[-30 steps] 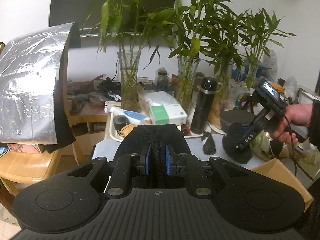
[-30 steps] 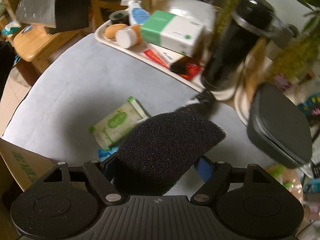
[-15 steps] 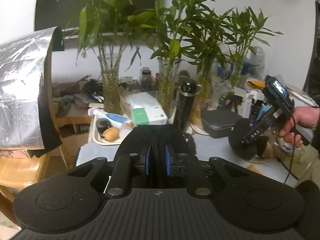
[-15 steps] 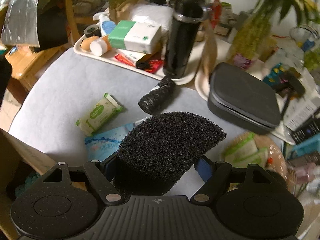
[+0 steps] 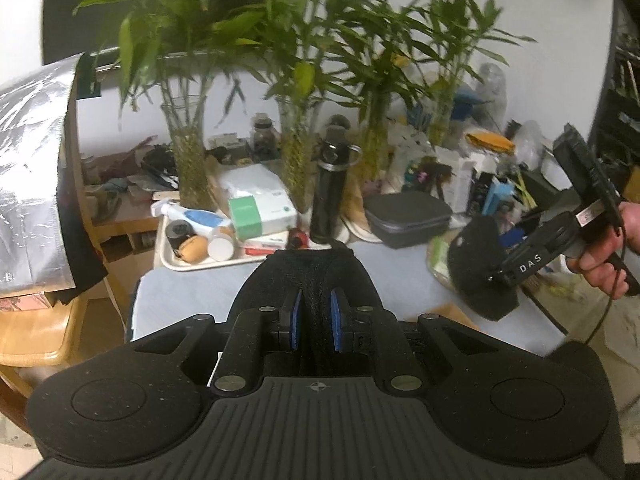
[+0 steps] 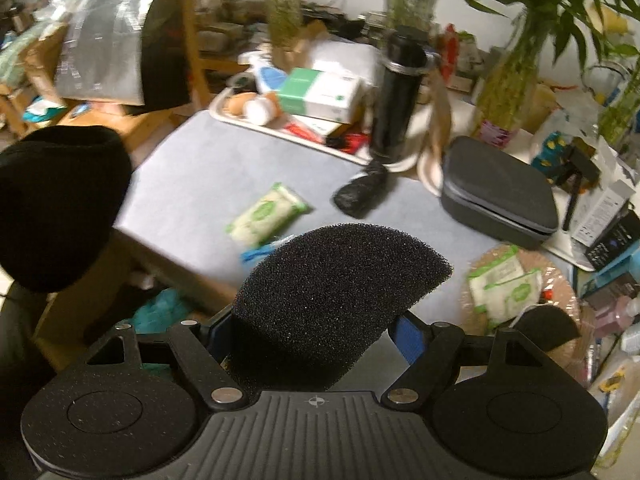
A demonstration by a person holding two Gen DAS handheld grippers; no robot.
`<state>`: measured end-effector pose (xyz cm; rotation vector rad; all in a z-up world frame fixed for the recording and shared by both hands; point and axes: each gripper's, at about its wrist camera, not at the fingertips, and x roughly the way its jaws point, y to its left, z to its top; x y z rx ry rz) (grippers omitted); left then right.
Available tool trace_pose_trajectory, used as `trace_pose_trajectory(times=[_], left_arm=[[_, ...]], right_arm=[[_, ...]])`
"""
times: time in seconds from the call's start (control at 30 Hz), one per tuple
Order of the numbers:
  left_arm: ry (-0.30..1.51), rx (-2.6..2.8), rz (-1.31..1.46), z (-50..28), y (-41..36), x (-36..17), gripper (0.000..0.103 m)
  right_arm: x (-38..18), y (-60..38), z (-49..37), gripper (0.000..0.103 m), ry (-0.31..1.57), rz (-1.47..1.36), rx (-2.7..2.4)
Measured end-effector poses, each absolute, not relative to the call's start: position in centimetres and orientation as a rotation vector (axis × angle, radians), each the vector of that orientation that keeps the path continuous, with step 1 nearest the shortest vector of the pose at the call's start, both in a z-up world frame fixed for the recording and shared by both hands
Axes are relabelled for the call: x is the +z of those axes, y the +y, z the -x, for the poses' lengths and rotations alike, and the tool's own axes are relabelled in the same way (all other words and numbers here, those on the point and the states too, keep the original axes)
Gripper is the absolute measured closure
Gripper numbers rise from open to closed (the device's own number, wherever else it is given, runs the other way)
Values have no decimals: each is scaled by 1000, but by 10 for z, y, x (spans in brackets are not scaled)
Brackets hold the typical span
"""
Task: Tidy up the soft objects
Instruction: 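Carry the foam sponge to the box with the right gripper while the left carries the hat, then release the hat into the box with the left gripper while the right releases the sponge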
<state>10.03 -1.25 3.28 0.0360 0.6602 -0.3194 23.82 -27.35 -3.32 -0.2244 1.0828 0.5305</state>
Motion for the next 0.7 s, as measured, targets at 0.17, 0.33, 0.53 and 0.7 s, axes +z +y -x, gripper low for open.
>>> trace_pose_trajectory(times=[0.17,0.33,0.53,0.7], left_arm=[[678,-365,-68,-91,-25,23,88],[724,-381,-83,-86,-33,3,88],[753,-417,-110,-81,-41,-18,88],[787,-436,-116,-78,-49,-26,88]], right_arm=[[-30,-261,-207,22,1065,235,590],[-34,-253,-184,22,1055,253,622],[-43,-253,-171,22,1054,249,633],[-48,-253,-164,22,1058,240,643]])
